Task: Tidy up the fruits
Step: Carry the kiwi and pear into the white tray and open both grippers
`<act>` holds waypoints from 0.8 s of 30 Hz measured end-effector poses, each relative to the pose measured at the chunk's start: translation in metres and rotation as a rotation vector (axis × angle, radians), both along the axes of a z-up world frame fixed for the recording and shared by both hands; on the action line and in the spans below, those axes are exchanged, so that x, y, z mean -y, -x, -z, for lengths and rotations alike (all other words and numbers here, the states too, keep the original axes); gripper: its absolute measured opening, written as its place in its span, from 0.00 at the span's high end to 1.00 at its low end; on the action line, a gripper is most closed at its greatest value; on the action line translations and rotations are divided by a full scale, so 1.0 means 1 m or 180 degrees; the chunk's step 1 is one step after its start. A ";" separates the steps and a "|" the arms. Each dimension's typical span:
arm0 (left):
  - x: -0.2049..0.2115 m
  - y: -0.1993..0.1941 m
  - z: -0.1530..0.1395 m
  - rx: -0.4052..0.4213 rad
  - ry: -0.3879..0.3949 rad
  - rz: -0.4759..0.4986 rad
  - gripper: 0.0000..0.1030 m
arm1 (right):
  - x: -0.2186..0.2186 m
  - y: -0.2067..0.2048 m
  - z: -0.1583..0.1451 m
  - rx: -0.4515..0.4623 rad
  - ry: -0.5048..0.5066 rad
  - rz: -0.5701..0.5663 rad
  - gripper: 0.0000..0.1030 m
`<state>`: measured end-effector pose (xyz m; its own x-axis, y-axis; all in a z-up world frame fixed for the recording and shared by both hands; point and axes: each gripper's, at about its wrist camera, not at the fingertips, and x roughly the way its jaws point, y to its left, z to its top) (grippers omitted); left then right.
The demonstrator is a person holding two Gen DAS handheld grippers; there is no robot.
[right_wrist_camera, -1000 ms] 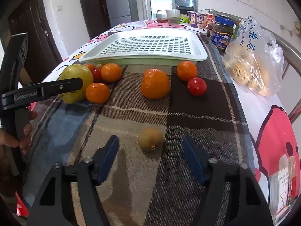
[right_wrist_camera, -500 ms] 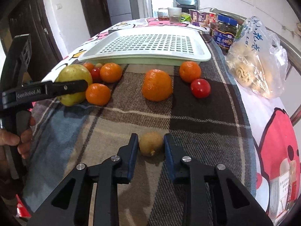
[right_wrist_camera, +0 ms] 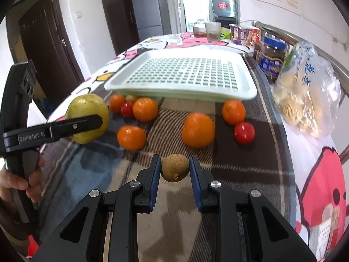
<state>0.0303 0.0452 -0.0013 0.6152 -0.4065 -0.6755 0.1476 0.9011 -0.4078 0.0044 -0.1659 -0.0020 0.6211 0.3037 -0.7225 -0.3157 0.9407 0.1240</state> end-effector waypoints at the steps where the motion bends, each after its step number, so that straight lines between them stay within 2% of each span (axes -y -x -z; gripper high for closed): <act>1: 0.000 0.000 -0.002 0.0013 0.0011 0.0002 0.27 | 0.000 -0.002 -0.002 0.0015 -0.0014 0.0001 0.75; 10: 0.004 -0.011 -0.029 0.0169 0.0029 -0.0014 0.27 | -0.007 -0.026 -0.030 0.0191 -0.0130 -0.0089 0.75; 17: 0.013 -0.050 -0.044 0.0229 0.0039 -0.0092 0.27 | -0.004 -0.071 -0.051 0.0290 -0.0276 0.0007 0.75; 24: 0.020 -0.092 -0.039 0.0182 0.0058 -0.0242 0.27 | 0.008 -0.122 -0.046 0.0229 -0.0421 0.0278 0.75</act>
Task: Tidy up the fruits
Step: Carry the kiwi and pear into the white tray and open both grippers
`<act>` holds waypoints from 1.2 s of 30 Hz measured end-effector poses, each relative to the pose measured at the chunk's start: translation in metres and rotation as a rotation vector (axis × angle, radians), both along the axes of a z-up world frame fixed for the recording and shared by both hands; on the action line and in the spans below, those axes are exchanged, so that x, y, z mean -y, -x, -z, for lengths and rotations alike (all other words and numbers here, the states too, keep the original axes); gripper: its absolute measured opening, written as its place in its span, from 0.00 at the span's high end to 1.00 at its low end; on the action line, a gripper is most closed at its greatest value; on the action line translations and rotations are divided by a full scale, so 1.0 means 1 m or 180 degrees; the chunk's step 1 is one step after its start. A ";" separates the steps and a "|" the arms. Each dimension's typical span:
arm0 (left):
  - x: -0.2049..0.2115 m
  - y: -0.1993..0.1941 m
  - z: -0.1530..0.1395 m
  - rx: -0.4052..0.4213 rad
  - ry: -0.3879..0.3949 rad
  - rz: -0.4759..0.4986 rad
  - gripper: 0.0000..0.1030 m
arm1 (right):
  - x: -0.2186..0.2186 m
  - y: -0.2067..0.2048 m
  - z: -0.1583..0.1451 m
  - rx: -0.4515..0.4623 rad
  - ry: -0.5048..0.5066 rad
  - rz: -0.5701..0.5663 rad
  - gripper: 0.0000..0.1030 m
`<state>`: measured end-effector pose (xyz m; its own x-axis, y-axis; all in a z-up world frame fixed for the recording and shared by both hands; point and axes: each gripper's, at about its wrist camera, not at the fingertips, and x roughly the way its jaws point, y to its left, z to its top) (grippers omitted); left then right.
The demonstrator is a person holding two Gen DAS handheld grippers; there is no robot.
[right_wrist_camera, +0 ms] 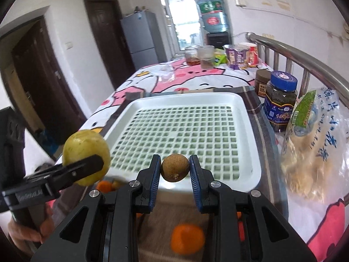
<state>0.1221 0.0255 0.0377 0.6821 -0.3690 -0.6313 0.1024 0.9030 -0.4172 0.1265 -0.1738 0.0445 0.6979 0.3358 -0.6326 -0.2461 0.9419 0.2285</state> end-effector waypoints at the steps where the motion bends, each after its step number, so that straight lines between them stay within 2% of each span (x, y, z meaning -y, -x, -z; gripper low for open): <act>1: 0.002 -0.006 0.002 -0.0007 -0.0030 -0.0017 0.27 | 0.001 -0.008 0.002 -0.0028 -0.0028 0.0026 0.75; 10: 0.012 -0.047 0.023 -0.0112 -0.0088 -0.0107 0.27 | 0.008 -0.046 0.029 -0.0192 -0.0021 0.0196 0.75; 18: 0.014 -0.060 0.045 -0.0290 -0.0170 -0.0103 0.27 | 0.012 -0.058 0.049 -0.0372 0.0083 0.0241 0.75; 20: 0.018 -0.061 0.047 -0.0285 -0.0305 -0.0091 0.27 | 0.009 -0.060 0.053 -0.0425 0.0166 0.0227 0.75; 25: 0.020 -0.061 0.049 -0.0278 -0.0380 -0.0073 0.26 | 0.005 -0.063 0.063 -0.0527 0.0290 0.0232 0.74; 26: 0.020 -0.061 0.048 -0.0284 -0.0376 -0.0070 0.26 | 0.005 -0.063 0.065 -0.0539 0.0296 0.0245 0.73; 28: 0.019 -0.062 0.048 -0.0313 -0.0365 -0.0069 0.26 | 0.007 -0.063 0.065 -0.0547 0.0235 0.0251 0.54; 29: 0.017 -0.061 0.047 -0.0328 -0.0315 -0.0070 0.26 | 0.009 -0.062 0.064 -0.0523 0.0182 0.0267 0.49; 31: 0.009 -0.057 0.039 -0.0221 -0.0145 -0.0110 0.23 | 0.014 -0.057 0.057 -0.0428 0.0114 0.0316 0.27; 33: 0.001 -0.046 0.022 -0.0009 -0.0078 -0.0181 0.15 | 0.019 -0.050 0.047 -0.0251 0.0067 0.0375 0.23; 36: -0.007 -0.023 -0.005 0.0356 -0.0093 -0.0295 0.04 | 0.025 -0.039 0.033 -0.0073 -0.0008 0.0419 0.22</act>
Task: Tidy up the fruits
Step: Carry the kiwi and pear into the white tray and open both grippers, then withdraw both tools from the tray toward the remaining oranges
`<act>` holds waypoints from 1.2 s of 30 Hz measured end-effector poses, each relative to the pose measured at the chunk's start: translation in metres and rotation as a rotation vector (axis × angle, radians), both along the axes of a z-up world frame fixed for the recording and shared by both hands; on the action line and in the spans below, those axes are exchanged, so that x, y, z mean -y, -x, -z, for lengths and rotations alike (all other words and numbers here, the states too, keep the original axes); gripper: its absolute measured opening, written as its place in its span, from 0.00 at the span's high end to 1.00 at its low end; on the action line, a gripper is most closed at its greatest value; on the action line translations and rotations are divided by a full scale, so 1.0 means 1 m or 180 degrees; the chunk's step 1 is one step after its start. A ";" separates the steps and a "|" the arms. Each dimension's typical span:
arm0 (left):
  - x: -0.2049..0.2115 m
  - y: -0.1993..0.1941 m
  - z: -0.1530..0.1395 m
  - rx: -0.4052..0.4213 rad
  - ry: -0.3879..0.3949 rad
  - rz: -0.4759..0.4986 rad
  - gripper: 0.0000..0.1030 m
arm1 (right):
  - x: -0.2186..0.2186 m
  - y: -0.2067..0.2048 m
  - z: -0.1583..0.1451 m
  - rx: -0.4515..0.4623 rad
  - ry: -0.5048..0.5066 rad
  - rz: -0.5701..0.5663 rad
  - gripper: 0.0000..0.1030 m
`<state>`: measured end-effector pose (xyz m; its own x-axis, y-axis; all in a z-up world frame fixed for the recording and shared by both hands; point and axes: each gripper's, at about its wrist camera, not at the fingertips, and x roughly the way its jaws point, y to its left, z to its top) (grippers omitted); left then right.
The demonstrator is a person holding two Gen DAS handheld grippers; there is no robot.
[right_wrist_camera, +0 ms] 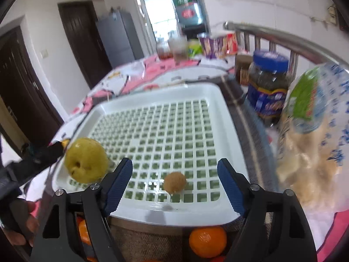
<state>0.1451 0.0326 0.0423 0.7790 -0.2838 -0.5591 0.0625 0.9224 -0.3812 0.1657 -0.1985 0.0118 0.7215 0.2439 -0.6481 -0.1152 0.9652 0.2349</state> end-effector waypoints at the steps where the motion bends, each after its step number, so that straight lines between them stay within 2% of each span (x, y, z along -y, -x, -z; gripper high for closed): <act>1: -0.001 0.006 -0.007 0.0073 -0.0022 -0.0037 0.02 | 0.001 0.004 -0.004 0.0053 -0.0023 0.0004 0.21; 6: 0.001 0.032 -0.037 0.0325 -0.0021 -0.0020 0.02 | -0.001 0.020 -0.026 0.0285 0.0045 0.0000 0.19; 8: 0.005 0.045 -0.046 0.0447 -0.0113 0.0027 0.02 | -0.001 0.029 -0.036 0.0379 0.0028 -0.0003 0.18; 11: 0.008 0.060 -0.051 0.0575 -0.0231 0.0083 0.00 | -0.001 0.039 -0.048 0.0485 -0.0015 -0.0016 0.12; 14: 0.009 0.069 -0.048 0.0586 -0.0262 0.0162 0.00 | -0.003 0.049 -0.056 0.0593 0.0019 -0.0032 0.07; 19: 0.013 0.076 -0.031 0.0436 -0.0360 0.0280 0.00 | 0.000 0.072 -0.057 0.0698 0.0005 -0.0093 0.04; 26: 0.019 0.074 -0.015 0.0232 -0.0374 0.0430 0.00 | 0.010 0.089 -0.047 0.0651 -0.0016 -0.0119 0.04; 31: 0.021 0.076 -0.007 0.0073 -0.0233 0.0612 0.00 | 0.015 0.097 -0.038 0.0542 -0.0114 -0.0245 0.04; 36: 0.030 0.082 0.010 -0.0083 -0.0412 0.0703 0.00 | 0.014 0.098 -0.026 0.0424 -0.0001 -0.0278 0.04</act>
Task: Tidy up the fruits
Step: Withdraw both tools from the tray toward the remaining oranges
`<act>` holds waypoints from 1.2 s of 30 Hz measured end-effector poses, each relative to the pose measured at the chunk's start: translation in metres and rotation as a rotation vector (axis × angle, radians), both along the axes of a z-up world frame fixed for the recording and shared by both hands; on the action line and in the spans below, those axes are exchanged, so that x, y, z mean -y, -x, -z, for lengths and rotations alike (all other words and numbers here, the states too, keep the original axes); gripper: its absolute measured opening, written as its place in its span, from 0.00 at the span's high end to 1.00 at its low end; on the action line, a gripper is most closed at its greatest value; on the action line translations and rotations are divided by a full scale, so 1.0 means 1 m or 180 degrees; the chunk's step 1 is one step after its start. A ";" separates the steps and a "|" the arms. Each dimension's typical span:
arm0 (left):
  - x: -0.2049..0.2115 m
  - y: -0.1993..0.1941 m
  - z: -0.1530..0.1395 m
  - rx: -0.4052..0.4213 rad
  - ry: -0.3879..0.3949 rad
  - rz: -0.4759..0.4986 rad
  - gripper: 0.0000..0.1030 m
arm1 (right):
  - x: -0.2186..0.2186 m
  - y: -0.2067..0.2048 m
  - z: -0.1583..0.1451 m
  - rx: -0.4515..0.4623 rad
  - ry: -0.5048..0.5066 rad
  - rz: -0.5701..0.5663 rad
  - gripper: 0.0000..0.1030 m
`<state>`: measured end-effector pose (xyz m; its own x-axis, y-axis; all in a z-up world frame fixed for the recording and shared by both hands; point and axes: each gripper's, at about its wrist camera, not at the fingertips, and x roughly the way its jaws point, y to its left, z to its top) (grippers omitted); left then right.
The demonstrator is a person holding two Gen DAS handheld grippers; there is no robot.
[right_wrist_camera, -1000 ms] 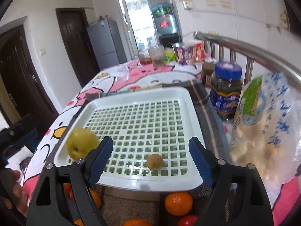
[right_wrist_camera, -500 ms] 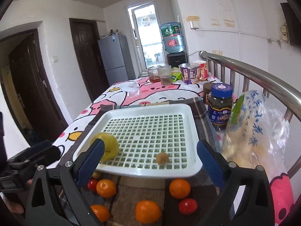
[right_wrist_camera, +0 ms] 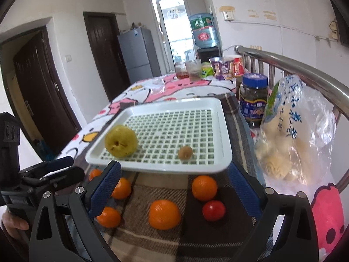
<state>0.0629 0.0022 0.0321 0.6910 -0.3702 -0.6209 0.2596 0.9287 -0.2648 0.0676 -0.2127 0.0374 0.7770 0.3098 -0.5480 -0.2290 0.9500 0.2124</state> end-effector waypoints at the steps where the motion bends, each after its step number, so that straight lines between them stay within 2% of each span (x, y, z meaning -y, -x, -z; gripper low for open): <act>1: 0.001 0.000 0.004 -0.0033 -0.0020 0.0027 0.00 | 0.000 0.000 0.002 -0.0022 0.0006 -0.0008 0.04; 7: 0.008 0.005 0.015 -0.0153 -0.0070 0.0132 0.00 | -0.001 0.004 0.012 -0.0124 0.0038 -0.0086 0.04; 15: 0.014 0.009 0.024 -0.0249 -0.0205 0.0232 0.00 | 0.008 0.008 0.022 -0.0227 0.0104 0.0020 0.05; 24: 0.023 0.009 0.041 -0.0435 -0.0353 0.0359 0.07 | -0.006 0.008 0.034 -0.0420 0.0189 -0.0227 0.22; 29: 0.027 0.009 0.047 -0.0504 -0.0397 0.0412 0.19 | -0.023 0.009 0.042 -0.0480 0.0366 -0.0348 0.29; 31: 0.028 0.009 0.050 -0.0525 -0.0413 0.0436 0.22 | -0.028 0.008 0.046 -0.0510 0.0428 -0.0357 0.36; 36: 0.031 0.007 0.055 -0.0593 -0.0426 0.0469 0.28 | -0.033 0.004 0.058 -0.0656 0.0519 -0.0367 0.44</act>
<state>0.0557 -0.0284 -0.0234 0.5050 -0.3643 -0.7825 0.3527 0.9145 -0.1981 0.0633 -0.1799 -0.0203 0.6088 0.2846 -0.7405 -0.3054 0.9456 0.1123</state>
